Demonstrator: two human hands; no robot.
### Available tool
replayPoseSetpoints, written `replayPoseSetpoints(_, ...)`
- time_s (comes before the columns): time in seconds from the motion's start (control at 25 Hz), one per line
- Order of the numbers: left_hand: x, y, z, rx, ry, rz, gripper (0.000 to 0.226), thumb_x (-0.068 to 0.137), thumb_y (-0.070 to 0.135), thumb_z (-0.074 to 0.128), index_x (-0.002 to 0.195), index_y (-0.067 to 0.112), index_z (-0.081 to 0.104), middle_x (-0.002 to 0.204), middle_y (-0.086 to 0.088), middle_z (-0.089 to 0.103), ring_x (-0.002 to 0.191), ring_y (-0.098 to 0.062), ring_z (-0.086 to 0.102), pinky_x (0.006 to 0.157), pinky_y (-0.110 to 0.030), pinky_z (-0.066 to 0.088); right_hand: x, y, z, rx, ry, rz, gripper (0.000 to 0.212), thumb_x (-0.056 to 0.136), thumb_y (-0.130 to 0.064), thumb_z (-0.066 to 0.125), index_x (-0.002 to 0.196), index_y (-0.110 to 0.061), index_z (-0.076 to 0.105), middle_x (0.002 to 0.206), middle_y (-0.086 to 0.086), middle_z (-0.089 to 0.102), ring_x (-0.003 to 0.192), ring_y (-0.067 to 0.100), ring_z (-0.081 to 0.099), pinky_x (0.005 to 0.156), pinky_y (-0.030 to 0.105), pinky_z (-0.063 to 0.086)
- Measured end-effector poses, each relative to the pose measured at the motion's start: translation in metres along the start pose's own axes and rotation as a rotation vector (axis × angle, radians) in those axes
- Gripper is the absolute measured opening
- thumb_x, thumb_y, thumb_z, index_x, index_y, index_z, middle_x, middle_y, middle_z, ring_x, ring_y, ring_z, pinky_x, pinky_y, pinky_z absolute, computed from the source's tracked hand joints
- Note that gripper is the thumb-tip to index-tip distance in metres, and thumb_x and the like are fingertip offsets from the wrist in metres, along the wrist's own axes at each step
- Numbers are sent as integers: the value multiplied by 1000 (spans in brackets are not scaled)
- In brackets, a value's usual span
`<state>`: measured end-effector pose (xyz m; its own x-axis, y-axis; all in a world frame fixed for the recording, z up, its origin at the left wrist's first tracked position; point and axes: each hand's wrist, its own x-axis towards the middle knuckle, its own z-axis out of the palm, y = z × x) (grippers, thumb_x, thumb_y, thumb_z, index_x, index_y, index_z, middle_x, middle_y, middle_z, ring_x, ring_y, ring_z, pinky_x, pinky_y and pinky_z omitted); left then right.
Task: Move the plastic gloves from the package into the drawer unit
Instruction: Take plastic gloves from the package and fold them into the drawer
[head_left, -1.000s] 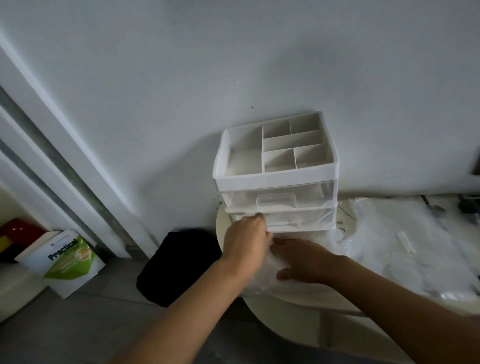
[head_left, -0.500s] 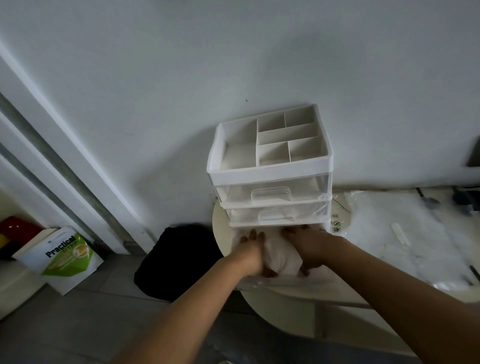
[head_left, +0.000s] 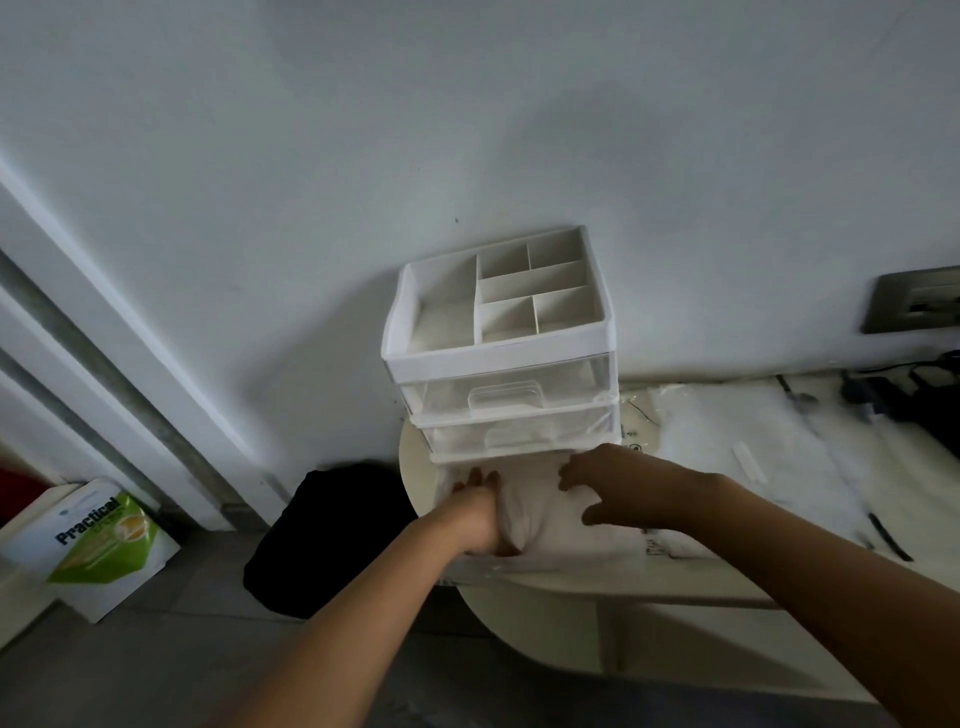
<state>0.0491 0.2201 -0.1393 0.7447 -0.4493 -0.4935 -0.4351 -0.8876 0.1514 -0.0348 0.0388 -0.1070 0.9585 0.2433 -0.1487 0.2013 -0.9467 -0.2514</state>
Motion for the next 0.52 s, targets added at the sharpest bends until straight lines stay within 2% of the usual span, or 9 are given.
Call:
replayPoseSetpoints(0.08, -2, 1, -3, -7, 2, -33, 108, 81, 41, 70, 152, 14, -7, 159, -10, -6, 147, -30, 6, 118, -37, 18, -21, 9, -6, 53, 122, -29, 35, 93, -29, 56, 128, -26, 55, 130, -8, 56, 119, 7, 49, 102, 22, 37)
replayPoseSetpoints(0.16, -5, 4, -6, 21, 21, -29, 108, 79, 43, 71, 153, 14, -1, 159, -11, 4, 145, -29, 14, 116, -35, 24, -47, 25, -14, 72, 225, -18, 27, 94, -32, 53, 121, -29, 59, 122, -13, 59, 111, 4, 54, 96, 17, 39)
replayPoseSetpoints(0.2, -7, 6, -8, 38, 30, -25, 104, 78, 43, 72, 152, 13, 6, 157, -11, 14, 142, -28, 24, 112, -33, 30, -62, 37, -17, 76, 262, 8, 26, 94, -34, 52, 119, -30, 60, 121, -14, 60, 108, 3, 55, 94, 15, 39)
replayPoseSetpoints(0.28, -14, 9, -13, 67, 59, -13, 84, 76, 38, 75, 143, 12, 32, 143, -9, 41, 122, -24, 47, 95, -28, 43, -88, 66, -18, 54, 335, 113, 26, 94, -35, 52, 118, -30, 61, 121, -14, 60, 105, 1, 55, 92, 14, 38)
replayPoseSetpoints(0.36, -23, 16, -20, 20, 147, 0, 50, 78, 29, 74, 122, 14, 54, 121, -6, 57, 103, -20, 57, 83, -28, 48, -114, 103, -11, 12, 407, 313, 27, 94, -32, 52, 120, -27, 60, 126, -10, 59, 108, 5, 56, 94, 19, 39)
replayPoseSetpoints(0.4, -29, 22, -25, -17, 221, 20, 27, 81, 25, 70, 104, 16, 61, 104, -5, 60, 93, -20, 59, 77, -27, 48, -126, 122, -6, -7, 450, 417, 29, 95, -28, 52, 122, -24, 59, 129, -6, 57, 112, 10, 55, 96, 22, 39)
replayPoseSetpoints(0.44, -36, 33, -29, -36, 318, 64, 8, 83, 23, 66, 81, 18, 60, 83, -5, 58, 80, -20, 58, 68, -26, 44, -139, 139, -1, -1, 460, 536, 30, 95, -22, 51, 124, -21, 58, 132, -1, 56, 117, 15, 54, 99, 26, 39)
replayPoseSetpoints(0.48, -40, 45, -32, -36, 425, 106, 25, 85, 23, 63, 64, 17, 51, 68, -3, 52, 68, -20, 54, 60, -26, 39, -152, 155, 8, -16, 465, 596, 33, 95, -18, 49, 127, -18, 56, 135, 3, 53, 122, 19, 51, 103, 29, 38)
replayPoseSetpoints(0.52, -45, 61, -33, -43, 504, 151, 37, 87, 27, 61, 56, 15, 44, 58, 0, 48, 60, -19, 50, 56, -27, 35, -164, 166, 15, -41, 460, 616, 35, 96, -15, 46, 131, -16, 52, 138, 4, 50, 126, 20, 48, 107, 30, 35)
